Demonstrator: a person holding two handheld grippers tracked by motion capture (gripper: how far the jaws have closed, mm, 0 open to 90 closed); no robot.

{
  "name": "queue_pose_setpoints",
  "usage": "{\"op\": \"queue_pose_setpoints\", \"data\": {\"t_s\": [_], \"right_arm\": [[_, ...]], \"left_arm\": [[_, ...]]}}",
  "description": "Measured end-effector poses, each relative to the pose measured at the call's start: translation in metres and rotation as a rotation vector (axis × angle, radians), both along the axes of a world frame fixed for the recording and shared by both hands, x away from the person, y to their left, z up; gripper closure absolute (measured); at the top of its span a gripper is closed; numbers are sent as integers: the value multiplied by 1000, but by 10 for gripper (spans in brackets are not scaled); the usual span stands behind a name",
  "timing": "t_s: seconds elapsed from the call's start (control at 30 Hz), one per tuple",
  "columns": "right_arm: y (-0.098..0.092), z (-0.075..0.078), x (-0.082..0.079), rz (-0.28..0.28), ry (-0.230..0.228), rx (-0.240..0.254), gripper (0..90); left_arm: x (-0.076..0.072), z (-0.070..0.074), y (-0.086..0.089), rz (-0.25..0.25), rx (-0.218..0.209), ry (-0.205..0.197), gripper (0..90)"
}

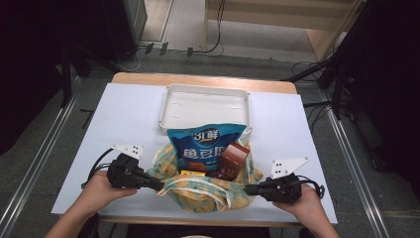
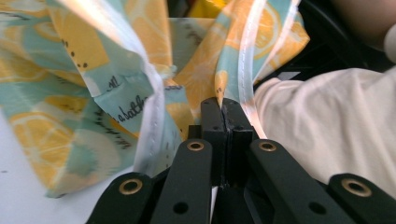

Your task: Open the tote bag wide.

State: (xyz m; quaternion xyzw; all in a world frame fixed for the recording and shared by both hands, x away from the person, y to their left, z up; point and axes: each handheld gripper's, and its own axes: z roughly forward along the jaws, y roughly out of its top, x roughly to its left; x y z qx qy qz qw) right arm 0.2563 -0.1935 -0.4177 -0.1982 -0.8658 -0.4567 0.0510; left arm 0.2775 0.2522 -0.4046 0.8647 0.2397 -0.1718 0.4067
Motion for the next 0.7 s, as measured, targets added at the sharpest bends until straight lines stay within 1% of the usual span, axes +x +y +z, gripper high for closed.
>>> {"op": "queue_pose_setpoints", "data": {"t_s": [0.1,0.23,0.3,0.37,0.5,0.57,0.6,0.67,0.7], "right_arm": [[-1,1,-4,13,0,14,900],[-4,3,-9,30,-10,24,900],[-5,4,-11,29,-9,27,900],[-6,1,-12,34,-10,17,897],[-5,-7,-7,27,13,-5,898],[-3,-11,-4,30,9,-6,900],[-2,-13,-4,26,14,-9,900],[0,-16,-2,26,10,-14,900],[0,-18,-1,29,6,-14,900]], "left_arm": [[-5,1,2,-11,-18,0,899],[-8,-1,6,-19,-38,22,896],[-10,-2,6,-21,-28,17,895],[-10,-5,6,-16,-23,22,892],[-6,-17,5,-10,-15,50,890],[-5,-23,4,-6,-23,59,891],[-5,-25,3,-2,-17,63,892],[-4,-29,2,7,11,50,892],[-3,-31,1,7,17,50,893]]}}
